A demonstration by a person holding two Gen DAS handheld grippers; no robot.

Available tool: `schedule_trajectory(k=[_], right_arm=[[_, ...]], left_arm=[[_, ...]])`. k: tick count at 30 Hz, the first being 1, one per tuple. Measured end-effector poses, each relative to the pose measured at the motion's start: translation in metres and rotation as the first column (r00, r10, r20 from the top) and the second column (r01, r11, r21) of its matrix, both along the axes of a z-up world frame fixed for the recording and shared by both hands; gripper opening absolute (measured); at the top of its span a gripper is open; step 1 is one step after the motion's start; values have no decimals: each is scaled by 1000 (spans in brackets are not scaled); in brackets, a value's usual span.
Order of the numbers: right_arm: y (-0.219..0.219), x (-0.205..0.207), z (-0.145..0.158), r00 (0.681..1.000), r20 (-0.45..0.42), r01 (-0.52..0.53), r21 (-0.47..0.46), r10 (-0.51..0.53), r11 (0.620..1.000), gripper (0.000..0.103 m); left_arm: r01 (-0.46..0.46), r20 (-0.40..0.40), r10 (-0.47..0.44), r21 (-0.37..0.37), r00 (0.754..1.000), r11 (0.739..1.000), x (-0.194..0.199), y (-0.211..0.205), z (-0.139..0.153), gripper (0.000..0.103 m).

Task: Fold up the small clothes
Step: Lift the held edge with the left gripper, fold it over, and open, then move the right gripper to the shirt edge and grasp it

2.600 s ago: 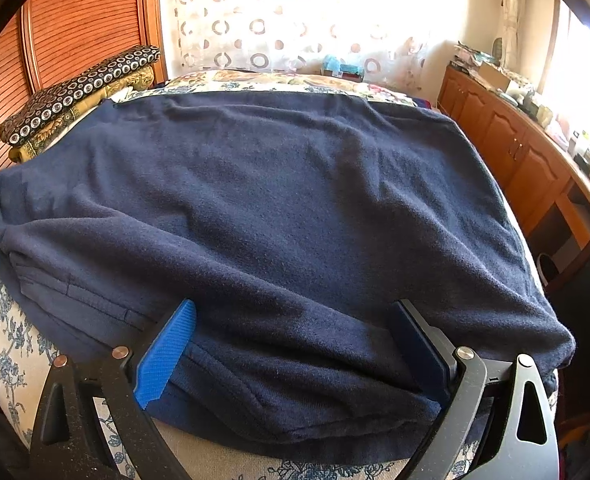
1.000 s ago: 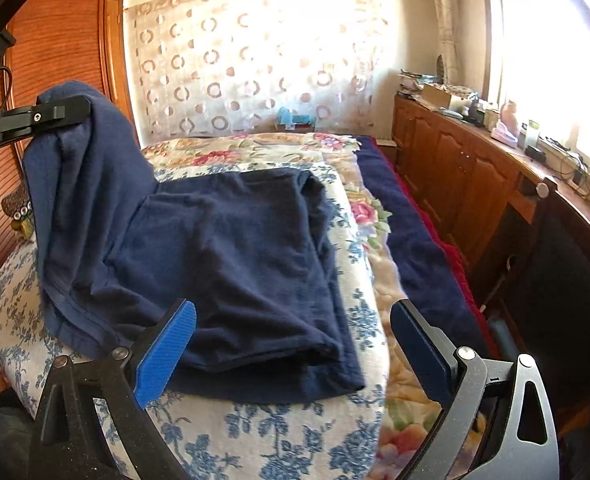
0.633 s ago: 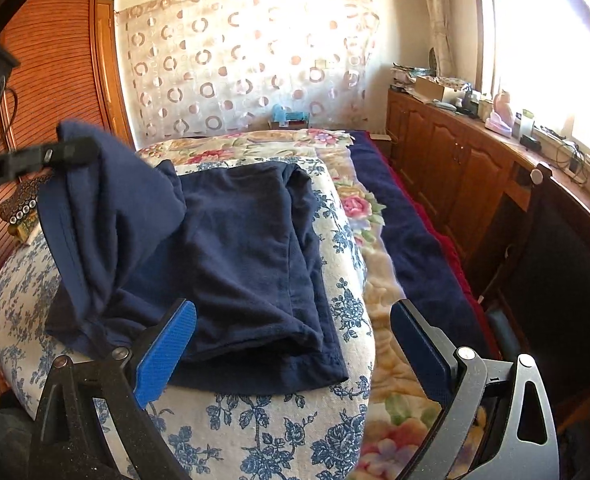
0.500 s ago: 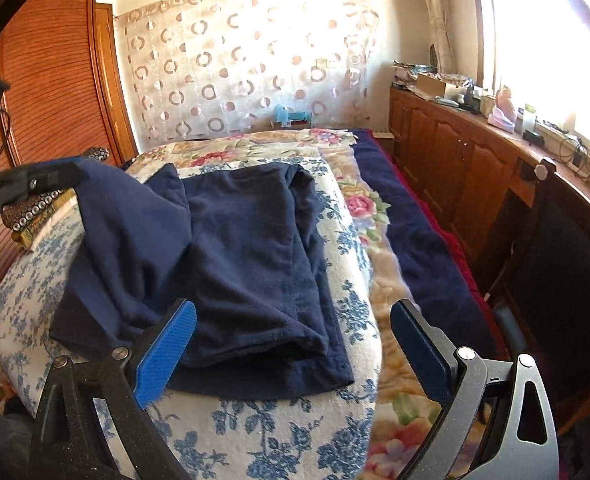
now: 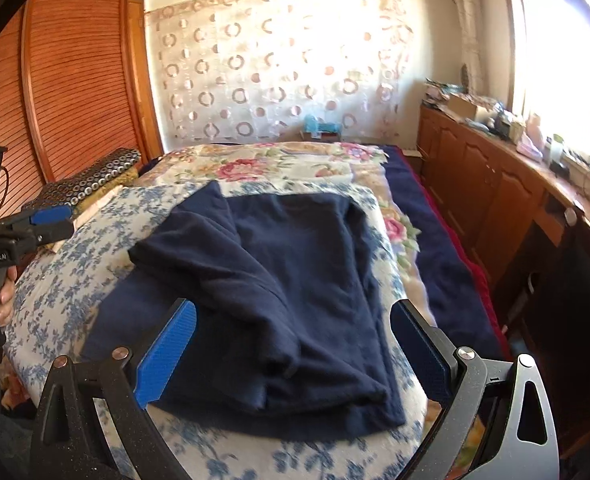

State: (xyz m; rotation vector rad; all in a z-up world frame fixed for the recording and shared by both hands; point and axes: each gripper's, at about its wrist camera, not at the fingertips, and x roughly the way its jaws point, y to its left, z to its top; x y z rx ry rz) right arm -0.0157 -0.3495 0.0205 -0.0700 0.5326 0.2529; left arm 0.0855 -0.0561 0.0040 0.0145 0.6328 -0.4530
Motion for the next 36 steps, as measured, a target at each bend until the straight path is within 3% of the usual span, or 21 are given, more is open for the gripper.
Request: schedule_trajectory(k=[8,19,24,36], right_arm=[[47,28,7,991,3,-131,-5,131,991,98],[99,75,7,968,-31,-251,-47,250,967,95],[117,91,4,947,-69,-317,-55,313,947,85],[162,140,-26,910,-213,-391,-152,357,908,84]], left_arm=[[-72,27,72,-4,997,997,-8,36,0,79],[-104,55,103,7,993,995,-15,53,-1,79],[-121,43,121,2,992,993,-13,59,-6,79],[-127,19,127,-3,992,992,-12,64,-17,79]])
